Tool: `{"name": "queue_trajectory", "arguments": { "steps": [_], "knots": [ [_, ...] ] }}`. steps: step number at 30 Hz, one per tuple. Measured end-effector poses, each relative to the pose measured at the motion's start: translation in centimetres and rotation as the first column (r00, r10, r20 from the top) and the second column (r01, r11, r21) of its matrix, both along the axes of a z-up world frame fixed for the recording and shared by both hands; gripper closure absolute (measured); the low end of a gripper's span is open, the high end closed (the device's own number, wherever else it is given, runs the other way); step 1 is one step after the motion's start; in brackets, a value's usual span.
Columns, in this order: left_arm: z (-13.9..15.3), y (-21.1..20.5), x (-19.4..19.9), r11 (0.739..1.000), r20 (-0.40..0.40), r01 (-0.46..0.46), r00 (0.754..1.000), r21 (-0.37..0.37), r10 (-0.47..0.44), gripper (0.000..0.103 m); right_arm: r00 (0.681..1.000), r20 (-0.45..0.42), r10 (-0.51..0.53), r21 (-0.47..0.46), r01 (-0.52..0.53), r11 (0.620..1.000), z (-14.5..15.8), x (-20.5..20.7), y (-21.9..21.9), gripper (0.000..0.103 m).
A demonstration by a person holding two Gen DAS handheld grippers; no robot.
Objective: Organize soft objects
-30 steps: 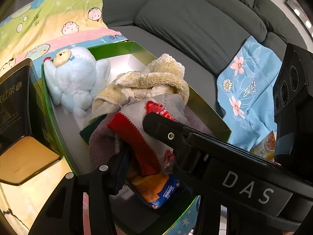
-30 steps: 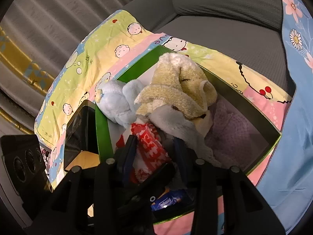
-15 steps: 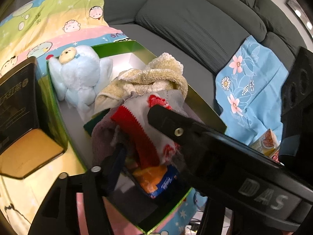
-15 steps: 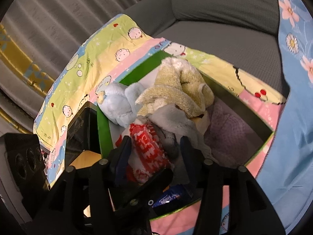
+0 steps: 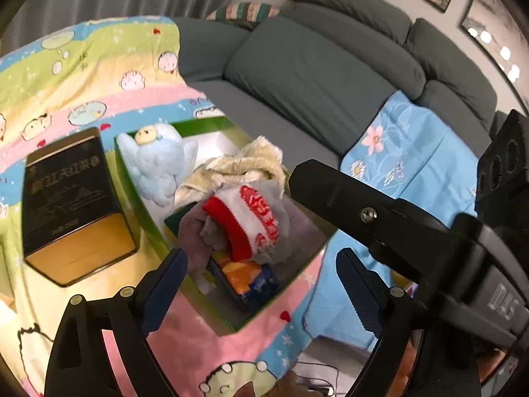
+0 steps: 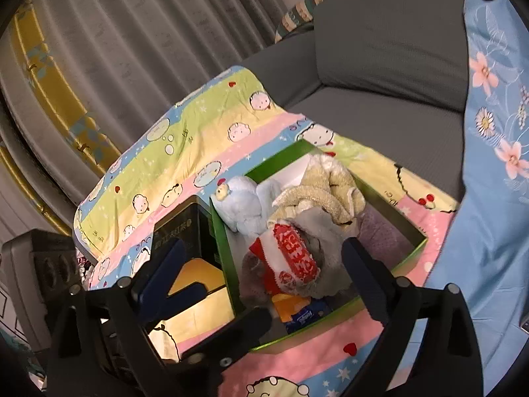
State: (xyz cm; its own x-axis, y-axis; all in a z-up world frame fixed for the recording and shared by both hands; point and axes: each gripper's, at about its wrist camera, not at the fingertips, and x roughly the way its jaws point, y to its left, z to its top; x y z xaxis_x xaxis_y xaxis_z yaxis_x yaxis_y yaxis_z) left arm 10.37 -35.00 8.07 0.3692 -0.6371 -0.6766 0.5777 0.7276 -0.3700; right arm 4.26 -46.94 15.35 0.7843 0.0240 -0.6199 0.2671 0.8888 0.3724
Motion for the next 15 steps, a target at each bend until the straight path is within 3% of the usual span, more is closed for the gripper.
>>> {"name": "queue_trajectory", "arguments": {
  "steps": [10,15],
  "knots": [
    [2.6,3.6,-2.8,0.995,0.065,-0.102,0.993,-0.003,0.101,0.011,0.998,0.041,-0.042,-0.100,0.046,0.994,2.3,-3.1,2.1,0.001],
    [3.2,4.8,-4.1,0.991,0.088,-0.131,0.988,0.011,0.130,0.011,0.997,0.050,-0.053,-0.103,0.058,0.993,2.8,-4.4,2.8,0.001]
  ]
}}
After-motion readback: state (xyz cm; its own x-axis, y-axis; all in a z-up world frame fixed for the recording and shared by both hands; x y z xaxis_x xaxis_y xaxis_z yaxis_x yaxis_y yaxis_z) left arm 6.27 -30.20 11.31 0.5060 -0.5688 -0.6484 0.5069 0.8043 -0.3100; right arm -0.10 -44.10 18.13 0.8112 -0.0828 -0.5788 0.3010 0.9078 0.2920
